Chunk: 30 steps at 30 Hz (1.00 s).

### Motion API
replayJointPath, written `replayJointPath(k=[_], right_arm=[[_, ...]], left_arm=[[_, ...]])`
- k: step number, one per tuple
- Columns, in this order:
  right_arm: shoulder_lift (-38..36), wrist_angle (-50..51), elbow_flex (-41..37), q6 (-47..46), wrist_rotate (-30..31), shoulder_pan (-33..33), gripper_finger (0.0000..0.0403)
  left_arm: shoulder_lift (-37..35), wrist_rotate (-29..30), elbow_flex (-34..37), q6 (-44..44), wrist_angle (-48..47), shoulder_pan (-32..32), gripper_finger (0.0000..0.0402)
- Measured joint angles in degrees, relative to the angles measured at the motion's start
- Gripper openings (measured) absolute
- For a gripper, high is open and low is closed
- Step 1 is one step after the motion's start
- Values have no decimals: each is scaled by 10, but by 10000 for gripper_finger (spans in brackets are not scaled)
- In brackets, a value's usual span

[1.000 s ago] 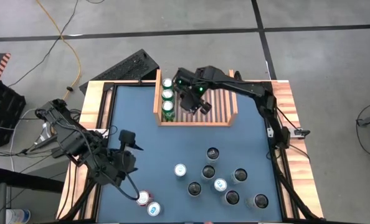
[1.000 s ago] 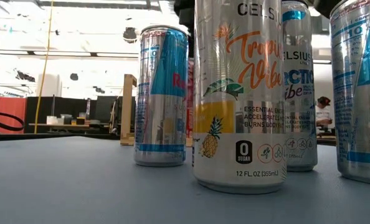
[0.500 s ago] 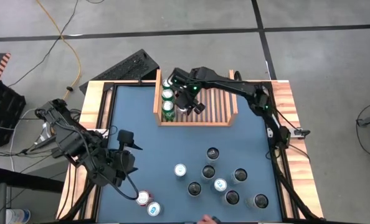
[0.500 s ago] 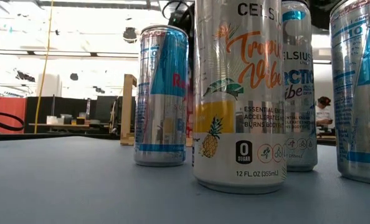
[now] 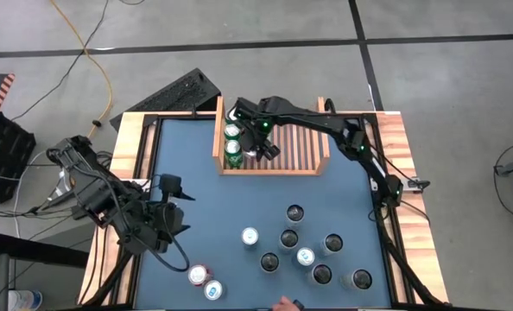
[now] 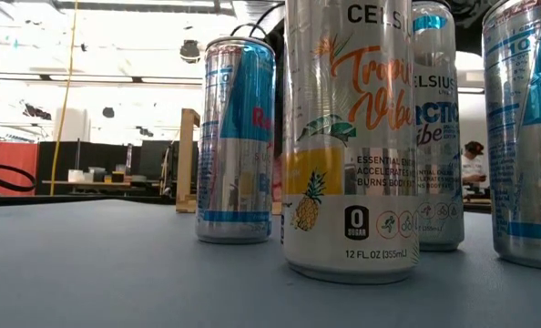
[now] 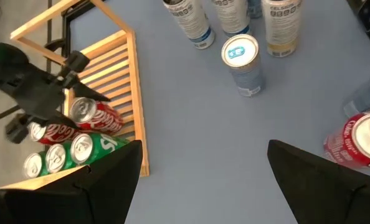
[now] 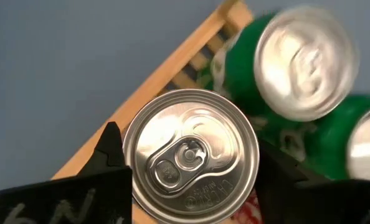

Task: Place canned beverage on shelf
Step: Put the bottom middle left red soda can aligned with the red soda on the shelf

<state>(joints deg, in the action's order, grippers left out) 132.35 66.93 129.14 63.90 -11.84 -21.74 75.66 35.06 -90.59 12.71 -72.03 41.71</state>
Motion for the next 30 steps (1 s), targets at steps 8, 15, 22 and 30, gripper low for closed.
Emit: replayJointPath(k=[8, 15, 22, 30], right_arm=[[2, -2, -1, -5, -13, -4, 191], [1, -3, -1, -9, -46, -5, 198], [1, -1, -1, -11, -46, -5, 208], [1, -16, -1, -43, -47, -9, 221]], left_arm=[[0, 1, 0, 3, -5, 0, 334], [0, 1, 0, 4, -5, 0, 334], [0, 1, 0, 4, -6, 0, 334], [0, 1, 0, 4, -8, 0, 334]])
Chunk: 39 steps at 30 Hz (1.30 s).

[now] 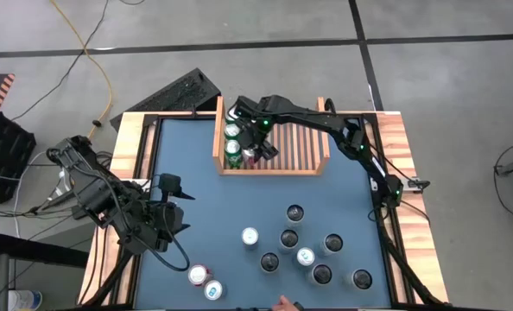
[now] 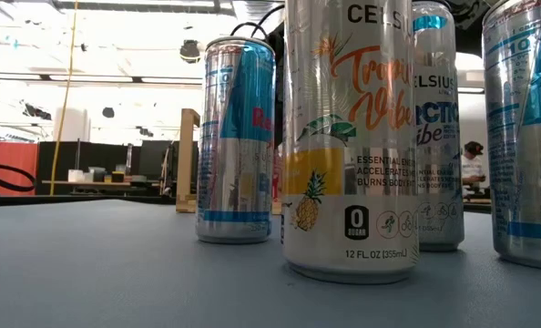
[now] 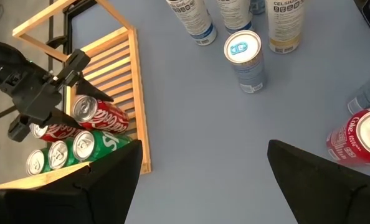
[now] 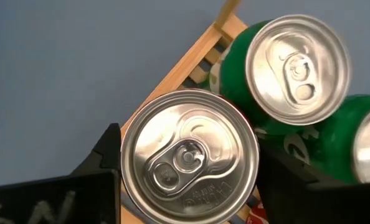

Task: Place canned beverage on shelf
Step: Put the bottom middle left red soda can aligned with the red soda on the shelf, then adjust the red soda

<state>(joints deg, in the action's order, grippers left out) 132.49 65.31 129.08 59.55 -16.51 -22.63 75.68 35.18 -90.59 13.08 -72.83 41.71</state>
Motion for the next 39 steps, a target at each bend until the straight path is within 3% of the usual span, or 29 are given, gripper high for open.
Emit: replayJointPath(k=[17, 30, 35, 39], right_arm=[[-2, -8, 1, -65, 0, -1, 255], [-5, 9, 22, -81, 6, 0, 256], [-5, 10, 44, -120, 30, 0, 256], [-11, 18, 58, -254, 98, 4, 256]], left_arm=[[0, 0, 0, 0, -3, 0, 334], [0, 1, 0, -2, -2, 0, 334], [0, 2, 0, -1, -2, 0, 334], [0, 2, 0, 1, -2, 0, 334]])
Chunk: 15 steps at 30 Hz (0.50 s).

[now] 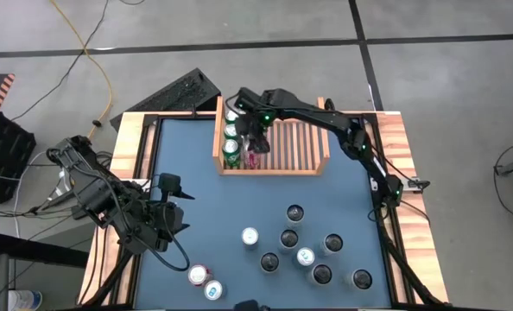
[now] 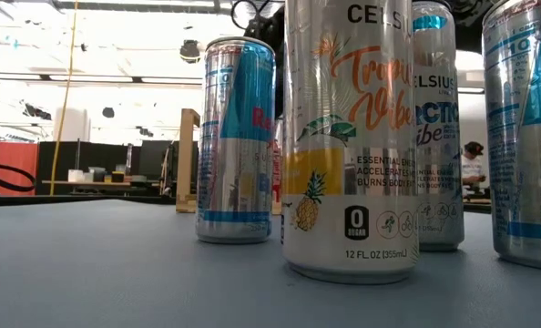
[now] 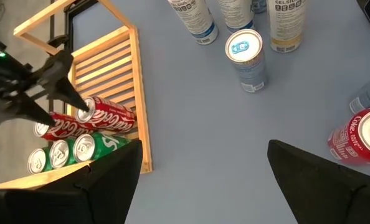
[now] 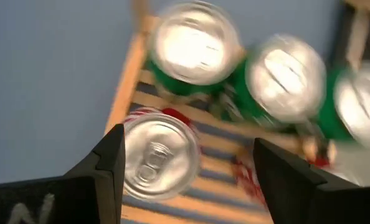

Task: Place canned beverage on shelf
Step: Adjust the red soda

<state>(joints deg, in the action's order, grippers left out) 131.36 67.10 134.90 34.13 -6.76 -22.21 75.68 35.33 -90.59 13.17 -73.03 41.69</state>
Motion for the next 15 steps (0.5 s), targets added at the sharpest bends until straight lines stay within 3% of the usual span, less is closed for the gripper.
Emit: replayJointPath(k=[3, 8, 15], right_arm=[[-14, 17, 1, -130, 39, 5, 256], [-28, 43, 0, -319, 47, 22, 256], [-28, 38, -6, -388, 113, 51, 256]], left_arm=[[-2, 0, 0, 0, -6, 0, 334], [-10, 16, 0, -4, -10, -2, 334], [-11, 20, 0, -4, -10, -2, 334]])
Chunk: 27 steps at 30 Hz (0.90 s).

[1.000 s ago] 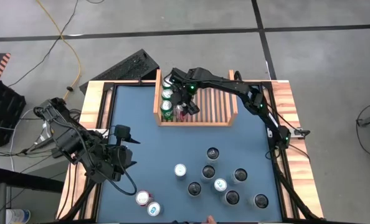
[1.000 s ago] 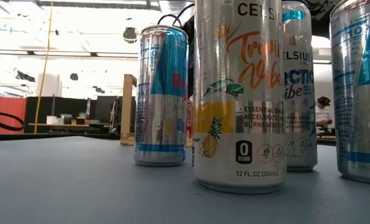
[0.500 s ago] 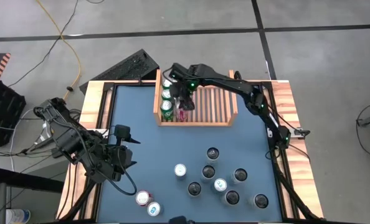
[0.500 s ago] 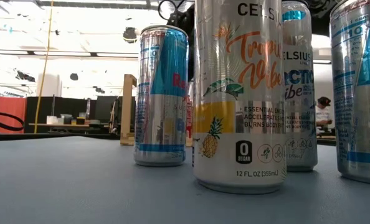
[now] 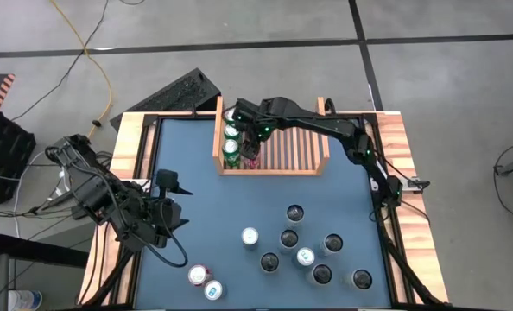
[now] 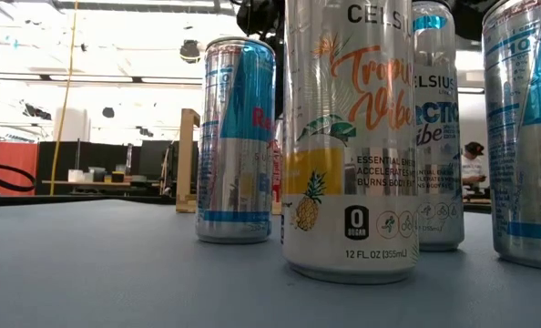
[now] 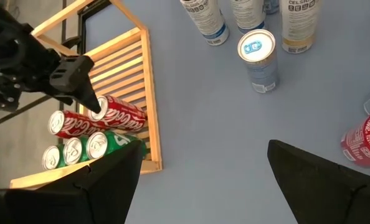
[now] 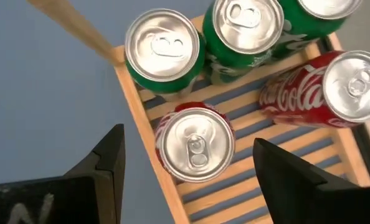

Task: Place canned beverage on shelf
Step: Adjust the red soda

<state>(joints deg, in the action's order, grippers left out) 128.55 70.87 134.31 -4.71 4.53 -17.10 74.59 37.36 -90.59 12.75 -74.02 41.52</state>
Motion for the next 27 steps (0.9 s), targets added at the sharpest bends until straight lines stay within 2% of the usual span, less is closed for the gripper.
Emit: replayJointPath(k=[3, 8, 15, 20, 27], right_arm=[[1, 7, -5, -23, 40, 2, 256], [1, 5, -7, -54, 45, -4, 256], [1, 10, -8, -54, 1, -2, 256], [12, 20, -7, -46, 0, -2, 256], [11, 22, -7, -43, -3, 2, 267]], left_arm=[[0, 0, 0, 1, 0, 0, 334], [0, -7, 0, 5, 1, 0, 334], [0, -12, 0, 16, 2, 0, 334], [0, -36, 0, 28, 2, 0, 334], [0, -40, 0, 28, 2, 0, 334]])
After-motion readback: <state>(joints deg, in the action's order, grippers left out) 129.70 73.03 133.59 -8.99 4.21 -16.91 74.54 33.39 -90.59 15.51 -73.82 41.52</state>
